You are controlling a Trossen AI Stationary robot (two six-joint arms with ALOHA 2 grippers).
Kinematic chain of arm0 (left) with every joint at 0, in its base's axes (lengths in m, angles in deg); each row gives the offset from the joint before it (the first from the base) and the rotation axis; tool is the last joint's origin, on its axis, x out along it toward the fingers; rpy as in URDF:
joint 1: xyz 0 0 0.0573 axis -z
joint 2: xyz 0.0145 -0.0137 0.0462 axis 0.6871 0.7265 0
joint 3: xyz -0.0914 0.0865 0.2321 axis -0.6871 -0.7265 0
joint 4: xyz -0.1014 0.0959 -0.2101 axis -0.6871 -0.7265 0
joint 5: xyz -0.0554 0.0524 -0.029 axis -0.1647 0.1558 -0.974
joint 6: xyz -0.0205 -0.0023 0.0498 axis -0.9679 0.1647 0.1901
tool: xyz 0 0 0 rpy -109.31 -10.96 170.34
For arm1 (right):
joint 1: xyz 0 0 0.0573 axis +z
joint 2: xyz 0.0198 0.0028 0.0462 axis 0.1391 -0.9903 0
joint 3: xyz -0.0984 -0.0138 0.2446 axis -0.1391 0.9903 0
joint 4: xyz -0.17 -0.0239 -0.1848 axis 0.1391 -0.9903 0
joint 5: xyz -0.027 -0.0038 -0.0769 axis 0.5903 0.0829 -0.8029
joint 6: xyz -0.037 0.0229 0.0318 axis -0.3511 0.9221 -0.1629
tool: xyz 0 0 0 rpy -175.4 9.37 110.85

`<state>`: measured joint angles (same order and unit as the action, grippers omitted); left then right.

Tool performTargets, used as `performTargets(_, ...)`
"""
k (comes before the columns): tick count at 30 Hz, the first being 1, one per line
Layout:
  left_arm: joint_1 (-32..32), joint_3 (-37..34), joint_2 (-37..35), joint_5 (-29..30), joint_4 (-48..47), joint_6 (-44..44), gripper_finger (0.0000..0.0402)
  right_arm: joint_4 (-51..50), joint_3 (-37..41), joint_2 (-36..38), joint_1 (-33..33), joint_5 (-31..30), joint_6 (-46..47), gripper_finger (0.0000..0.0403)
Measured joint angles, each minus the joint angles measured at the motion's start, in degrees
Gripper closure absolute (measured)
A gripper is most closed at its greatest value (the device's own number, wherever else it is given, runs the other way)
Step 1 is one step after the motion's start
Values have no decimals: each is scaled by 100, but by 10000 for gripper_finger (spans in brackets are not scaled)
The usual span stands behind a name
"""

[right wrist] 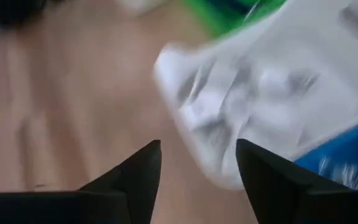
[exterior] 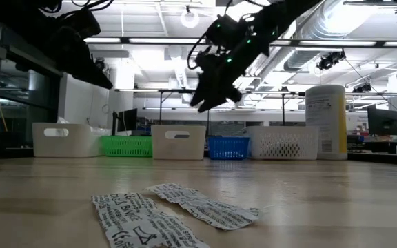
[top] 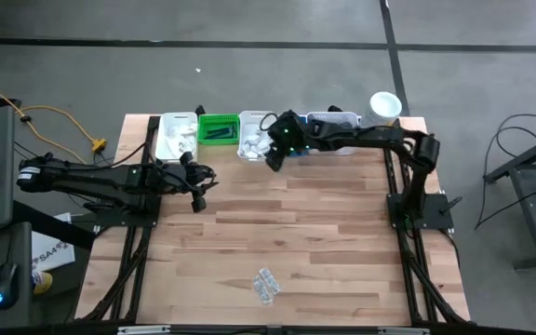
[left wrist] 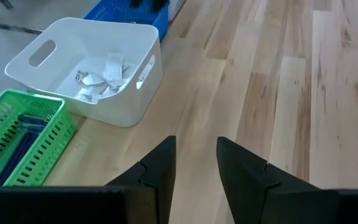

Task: Pick & Place Travel size toiletries
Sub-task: Put the white bandage into the middle white bin

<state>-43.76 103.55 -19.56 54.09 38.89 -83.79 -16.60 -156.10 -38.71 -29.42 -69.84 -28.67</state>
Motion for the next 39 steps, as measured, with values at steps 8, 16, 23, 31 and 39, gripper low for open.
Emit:
performTargets(8, 0, 0, -3, -2, -45, 0, 286, -1759, 2, 381, 935, 863, -1197, 203)
performTargets(16, 0, 0, -3, 0, -60, 7, 286, -1922, 2, 387, 2601, 436, -2235, 209)
performTargets(23, 0, 3, -6, 0, -72, 2, 286, -1116, 2, 180, 3623, -132, -2499, 209)
performTargets(31, 0, 11, -14, -6, -74, 1, 286, -319, 4, -536, 4248, -235, -2340, 160)
performTargets(39, 0, 11, -12, -84, -159, -23, 286, 900, 6, -1219, 4668, -267, -2322, 134)
